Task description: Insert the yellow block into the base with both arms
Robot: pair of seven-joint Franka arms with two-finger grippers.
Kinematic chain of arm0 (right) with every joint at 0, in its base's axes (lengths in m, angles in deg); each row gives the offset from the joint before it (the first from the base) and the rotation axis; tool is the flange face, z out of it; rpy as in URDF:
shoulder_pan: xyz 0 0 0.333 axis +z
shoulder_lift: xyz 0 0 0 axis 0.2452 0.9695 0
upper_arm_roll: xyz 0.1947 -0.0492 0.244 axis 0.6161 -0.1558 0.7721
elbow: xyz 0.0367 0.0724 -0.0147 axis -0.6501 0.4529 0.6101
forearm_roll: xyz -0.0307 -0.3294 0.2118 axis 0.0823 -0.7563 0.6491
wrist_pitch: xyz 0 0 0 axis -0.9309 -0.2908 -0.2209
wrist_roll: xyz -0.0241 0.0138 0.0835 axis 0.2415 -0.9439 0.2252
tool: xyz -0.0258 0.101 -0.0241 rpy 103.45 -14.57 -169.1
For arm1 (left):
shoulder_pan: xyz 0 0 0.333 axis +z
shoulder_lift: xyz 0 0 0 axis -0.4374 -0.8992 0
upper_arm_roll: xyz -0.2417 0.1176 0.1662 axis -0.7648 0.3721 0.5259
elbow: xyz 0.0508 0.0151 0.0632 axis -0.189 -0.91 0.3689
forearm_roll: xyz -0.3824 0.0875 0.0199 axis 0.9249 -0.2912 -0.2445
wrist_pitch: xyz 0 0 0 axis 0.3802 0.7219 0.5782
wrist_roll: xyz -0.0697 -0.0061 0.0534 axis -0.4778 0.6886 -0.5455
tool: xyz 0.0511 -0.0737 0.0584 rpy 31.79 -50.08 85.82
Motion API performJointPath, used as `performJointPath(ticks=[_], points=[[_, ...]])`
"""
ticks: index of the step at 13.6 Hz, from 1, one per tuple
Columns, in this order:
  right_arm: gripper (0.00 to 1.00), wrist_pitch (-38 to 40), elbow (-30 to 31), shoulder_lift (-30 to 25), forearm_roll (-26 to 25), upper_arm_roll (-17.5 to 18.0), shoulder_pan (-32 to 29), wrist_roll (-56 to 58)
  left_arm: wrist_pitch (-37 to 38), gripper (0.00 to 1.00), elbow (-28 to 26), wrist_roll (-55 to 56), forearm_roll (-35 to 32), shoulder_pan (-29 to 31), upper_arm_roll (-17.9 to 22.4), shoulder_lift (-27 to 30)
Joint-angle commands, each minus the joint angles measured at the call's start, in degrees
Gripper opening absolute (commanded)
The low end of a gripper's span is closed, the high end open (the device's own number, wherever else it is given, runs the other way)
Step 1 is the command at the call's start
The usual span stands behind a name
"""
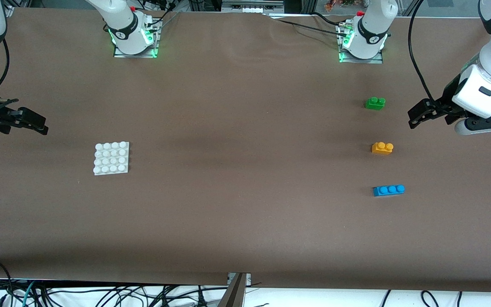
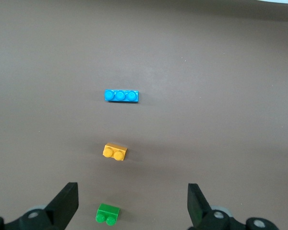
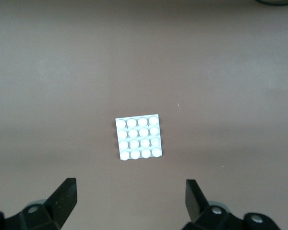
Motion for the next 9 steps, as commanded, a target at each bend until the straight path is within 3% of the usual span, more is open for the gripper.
performJointPath(ticks=[1,9], points=[[1.00,-0.1,-0.2,-0.2,-0.7,0.2,-0.1,-0.2,0.6,1.00,0.5,0.6,-0.3,0.3,-0.4,0.0],[1.00,-0.1,-0.2,-0.2,-0.7,0.2,-0.1,-0.2,1.7,1.00,0.7,-0.1,0.5,0.3,-0.6,-1.0]])
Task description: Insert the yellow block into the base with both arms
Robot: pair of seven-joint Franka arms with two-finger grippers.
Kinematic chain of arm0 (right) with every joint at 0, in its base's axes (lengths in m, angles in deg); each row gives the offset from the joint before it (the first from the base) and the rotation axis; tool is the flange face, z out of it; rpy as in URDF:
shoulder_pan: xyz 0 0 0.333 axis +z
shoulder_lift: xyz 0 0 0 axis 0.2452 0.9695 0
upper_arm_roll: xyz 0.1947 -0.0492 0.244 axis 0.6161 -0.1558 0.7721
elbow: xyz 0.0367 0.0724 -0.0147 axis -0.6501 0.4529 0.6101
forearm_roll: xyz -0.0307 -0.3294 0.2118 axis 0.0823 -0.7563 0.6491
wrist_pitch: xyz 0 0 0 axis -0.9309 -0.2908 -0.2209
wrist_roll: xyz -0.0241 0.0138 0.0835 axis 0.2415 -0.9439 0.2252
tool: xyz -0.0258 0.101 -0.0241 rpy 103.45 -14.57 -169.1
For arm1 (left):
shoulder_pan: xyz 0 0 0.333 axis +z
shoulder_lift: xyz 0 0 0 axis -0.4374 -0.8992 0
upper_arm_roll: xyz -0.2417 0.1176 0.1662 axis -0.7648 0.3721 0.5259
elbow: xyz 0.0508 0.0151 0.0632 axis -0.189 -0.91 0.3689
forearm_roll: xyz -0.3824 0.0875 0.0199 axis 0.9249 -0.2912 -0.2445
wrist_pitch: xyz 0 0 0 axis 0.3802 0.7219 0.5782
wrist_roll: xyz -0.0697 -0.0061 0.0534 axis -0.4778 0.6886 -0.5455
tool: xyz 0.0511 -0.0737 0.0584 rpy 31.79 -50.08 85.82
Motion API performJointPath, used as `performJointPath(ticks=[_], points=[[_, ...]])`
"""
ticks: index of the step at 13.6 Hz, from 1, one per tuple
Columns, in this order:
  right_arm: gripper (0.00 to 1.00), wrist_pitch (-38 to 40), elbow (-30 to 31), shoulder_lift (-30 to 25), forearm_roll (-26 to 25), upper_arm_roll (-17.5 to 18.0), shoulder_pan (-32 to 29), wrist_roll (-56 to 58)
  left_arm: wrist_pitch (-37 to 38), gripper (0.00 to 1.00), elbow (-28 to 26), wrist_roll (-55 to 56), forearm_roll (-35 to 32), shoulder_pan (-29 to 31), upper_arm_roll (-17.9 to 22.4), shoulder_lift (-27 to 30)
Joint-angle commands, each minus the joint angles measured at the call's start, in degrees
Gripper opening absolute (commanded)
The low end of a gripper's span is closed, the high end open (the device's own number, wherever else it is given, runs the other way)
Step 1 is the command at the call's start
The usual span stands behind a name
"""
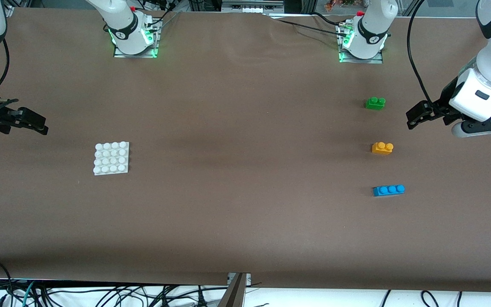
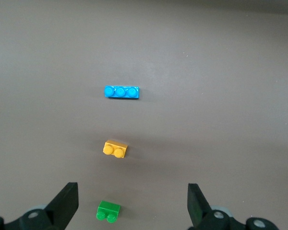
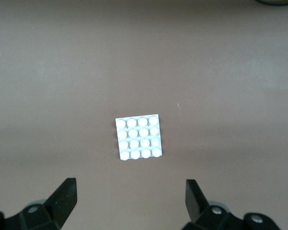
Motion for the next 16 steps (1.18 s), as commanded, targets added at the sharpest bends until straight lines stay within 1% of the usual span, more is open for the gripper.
performJointPath(ticks=[1,5,7,8,10,13,16], points=[[1.00,-0.1,-0.2,-0.2,-0.7,0.2,-0.1,-0.3,1.4,1.00,0.7,-0.1,0.5,0.3,-0.5,0.0],[1.00,-0.1,-0.1,0.9,-0.8,0.2,-0.2,-0.4,1.3,1.00,0.8,0.3,0.4,0.3,-0.6,0.0],[1.00,0.3,0.3,2.4,-0.8,-0.3,-1.2,-0.3,4.2,1.00,0.9,0.3,0.3,0.3,-1.0,0.1],[1.00,0.4,0.6,3.3,-0.8,-0.4,-1.3,-0.3,4.4,1.00,0.9,-0.3,0.3,0.2,-1.4,0.4],[1.00,0.6,0.7,6.4,-0.9,-0.4,-0.8,-0.3,4.1,1.00,0.9,-0.3,-1.1,0.2,-3.2,0.3],[1.00,0.0,2.4,10.1,-0.9,-0.4,-0.5,-0.4,4.4,1.00,1.7,0.6,-1.2,0.0,-3.1,0.3],[1.00,-3.4,2.9,15.1,-0.9,-0.4,-0.8,-0.4,4.2,1.00,2.3,0.7,-0.8,0.3,-2.3,0.3]])
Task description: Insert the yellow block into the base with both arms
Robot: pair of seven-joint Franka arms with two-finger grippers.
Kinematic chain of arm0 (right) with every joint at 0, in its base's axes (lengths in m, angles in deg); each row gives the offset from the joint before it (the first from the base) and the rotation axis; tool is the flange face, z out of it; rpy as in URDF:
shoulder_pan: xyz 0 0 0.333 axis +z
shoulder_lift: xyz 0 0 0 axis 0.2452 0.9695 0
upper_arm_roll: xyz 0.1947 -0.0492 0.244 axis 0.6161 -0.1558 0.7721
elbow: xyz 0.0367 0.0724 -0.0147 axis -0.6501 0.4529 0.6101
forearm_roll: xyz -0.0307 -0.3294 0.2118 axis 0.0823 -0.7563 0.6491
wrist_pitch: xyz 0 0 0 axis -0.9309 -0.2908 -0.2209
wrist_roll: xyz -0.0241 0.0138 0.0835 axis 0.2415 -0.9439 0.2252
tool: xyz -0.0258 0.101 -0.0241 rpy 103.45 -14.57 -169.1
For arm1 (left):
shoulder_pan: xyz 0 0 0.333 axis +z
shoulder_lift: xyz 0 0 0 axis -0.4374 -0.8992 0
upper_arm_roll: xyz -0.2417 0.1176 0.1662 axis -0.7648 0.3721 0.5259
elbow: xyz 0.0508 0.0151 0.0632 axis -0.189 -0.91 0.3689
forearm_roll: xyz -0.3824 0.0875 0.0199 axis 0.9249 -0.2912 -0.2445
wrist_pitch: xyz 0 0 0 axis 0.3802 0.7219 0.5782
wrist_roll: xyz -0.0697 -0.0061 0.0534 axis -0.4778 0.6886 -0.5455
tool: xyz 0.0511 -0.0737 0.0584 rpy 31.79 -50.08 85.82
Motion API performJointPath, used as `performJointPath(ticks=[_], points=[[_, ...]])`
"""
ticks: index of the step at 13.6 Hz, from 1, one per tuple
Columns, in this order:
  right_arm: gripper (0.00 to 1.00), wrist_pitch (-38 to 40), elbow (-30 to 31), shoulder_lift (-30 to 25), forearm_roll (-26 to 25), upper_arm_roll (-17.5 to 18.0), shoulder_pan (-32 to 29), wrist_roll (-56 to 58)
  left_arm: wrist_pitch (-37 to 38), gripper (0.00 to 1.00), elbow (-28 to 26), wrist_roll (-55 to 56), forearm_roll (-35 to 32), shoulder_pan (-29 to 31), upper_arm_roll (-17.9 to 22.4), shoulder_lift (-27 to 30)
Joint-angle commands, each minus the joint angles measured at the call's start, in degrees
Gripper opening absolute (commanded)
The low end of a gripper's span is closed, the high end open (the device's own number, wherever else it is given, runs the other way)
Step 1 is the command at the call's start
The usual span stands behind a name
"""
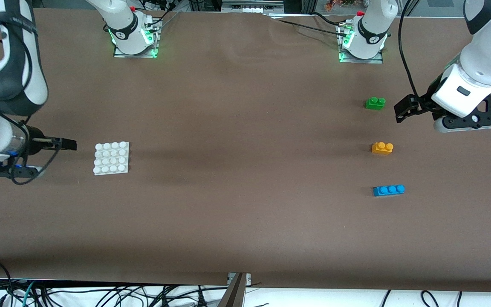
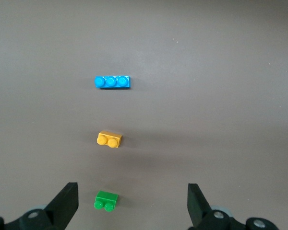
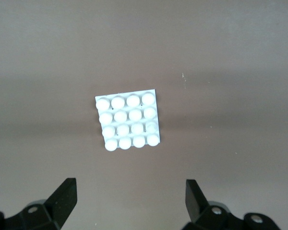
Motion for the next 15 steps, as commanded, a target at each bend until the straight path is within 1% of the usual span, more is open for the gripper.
performJointPath(ticks=[1,2,4,6,9,15], points=[[1.00,-3.8,1.6,2.9,-0.7,0.1,-0.2,-0.4,1.2,1.00,1.3,0.4,-0.8,0.2,0.2,0.2],[1.00,-6.6,4.0,3.3,-0.7,0.1,-0.1,-0.7,1.3,1.00,1.6,0.5,-0.9,0.2,0.4,0.2],[1.00,-14.6,10.3,3.4,-0.7,0.1,0.0,-1.2,1.3,1.00,1.7,0.8,-0.8,0.3,0.7,0.3],[1.00,-19.8,13.1,5.1,-0.4,0.1,-0.1,-1.4,1.3,1.00,1.8,0.9,-0.8,0.2,0.6,0.3],[1.00,-25.4,16.7,7.1,-0.3,0.1,0.0,-1.4,1.3,1.00,1.9,0.7,-0.7,0.2,0.5,0.3],[1.00,-27.1,18.1,8.8,-0.4,0.2,0.4,-1.4,1.3,1.00,1.9,0.7,-0.7,0.2,0.2,0.3]])
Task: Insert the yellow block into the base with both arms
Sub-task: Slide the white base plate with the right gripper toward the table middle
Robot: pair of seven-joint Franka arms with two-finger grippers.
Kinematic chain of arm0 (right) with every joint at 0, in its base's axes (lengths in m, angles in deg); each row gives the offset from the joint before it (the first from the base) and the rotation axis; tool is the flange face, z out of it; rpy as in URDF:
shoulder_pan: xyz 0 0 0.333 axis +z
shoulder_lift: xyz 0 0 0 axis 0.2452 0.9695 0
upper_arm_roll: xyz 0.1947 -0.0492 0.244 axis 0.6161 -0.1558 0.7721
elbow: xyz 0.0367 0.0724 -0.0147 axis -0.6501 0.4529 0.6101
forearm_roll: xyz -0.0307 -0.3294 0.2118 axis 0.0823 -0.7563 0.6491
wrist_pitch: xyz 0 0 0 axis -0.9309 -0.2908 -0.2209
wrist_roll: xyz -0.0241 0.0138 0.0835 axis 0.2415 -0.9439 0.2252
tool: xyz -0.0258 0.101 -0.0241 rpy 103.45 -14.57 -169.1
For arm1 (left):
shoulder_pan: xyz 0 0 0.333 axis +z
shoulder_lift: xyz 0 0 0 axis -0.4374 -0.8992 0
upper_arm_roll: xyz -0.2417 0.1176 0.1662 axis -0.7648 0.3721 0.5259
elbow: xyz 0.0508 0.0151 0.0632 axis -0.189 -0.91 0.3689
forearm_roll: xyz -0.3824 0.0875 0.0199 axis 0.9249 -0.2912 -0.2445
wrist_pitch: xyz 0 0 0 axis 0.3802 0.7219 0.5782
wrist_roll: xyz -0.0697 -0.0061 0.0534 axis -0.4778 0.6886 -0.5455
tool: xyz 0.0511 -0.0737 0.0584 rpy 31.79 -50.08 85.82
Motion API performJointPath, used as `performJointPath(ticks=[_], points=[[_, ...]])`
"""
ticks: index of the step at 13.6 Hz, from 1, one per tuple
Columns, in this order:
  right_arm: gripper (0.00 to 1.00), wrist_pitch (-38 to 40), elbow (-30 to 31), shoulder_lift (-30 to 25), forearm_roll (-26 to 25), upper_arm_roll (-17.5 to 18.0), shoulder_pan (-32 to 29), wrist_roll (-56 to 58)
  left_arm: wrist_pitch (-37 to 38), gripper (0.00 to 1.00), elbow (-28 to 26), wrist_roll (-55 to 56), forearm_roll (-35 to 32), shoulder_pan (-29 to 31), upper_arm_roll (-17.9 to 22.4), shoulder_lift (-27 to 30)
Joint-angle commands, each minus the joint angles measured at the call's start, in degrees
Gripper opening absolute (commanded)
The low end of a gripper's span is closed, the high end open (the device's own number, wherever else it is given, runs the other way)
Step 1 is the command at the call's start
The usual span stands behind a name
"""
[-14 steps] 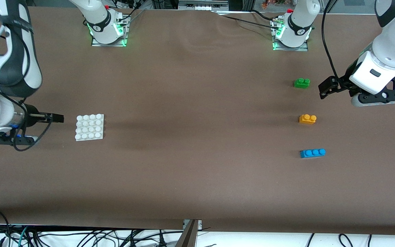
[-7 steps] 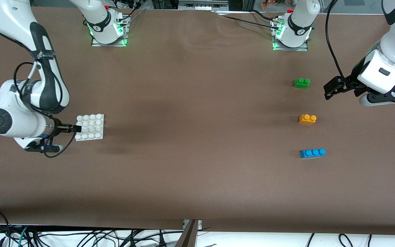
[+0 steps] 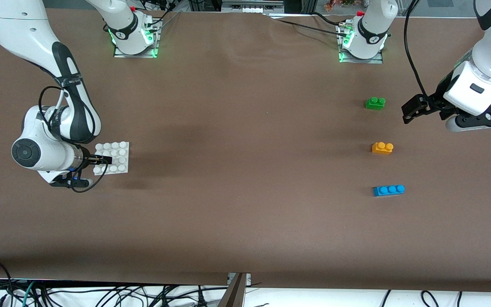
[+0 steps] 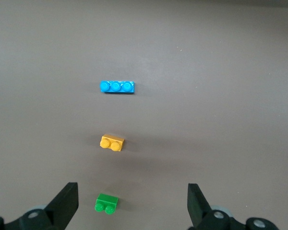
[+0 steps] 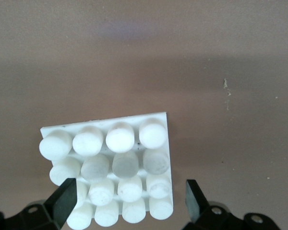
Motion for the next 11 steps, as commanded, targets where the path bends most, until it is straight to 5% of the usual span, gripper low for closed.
performJointPath(ticks=[1,11], points=[[1.00,-1.5,1.9,-0.1,-0.4,0.1,0.7,-0.8,1.3,1.00,1.0,0.2,-0.7,0.2,-0.4,0.2],[1.00,-3.4,4.0,0.8,-0.8,0.1,1.0,0.2,1.3,1.00,1.0,0.2,-0.7,0.2,-0.7,0.2]])
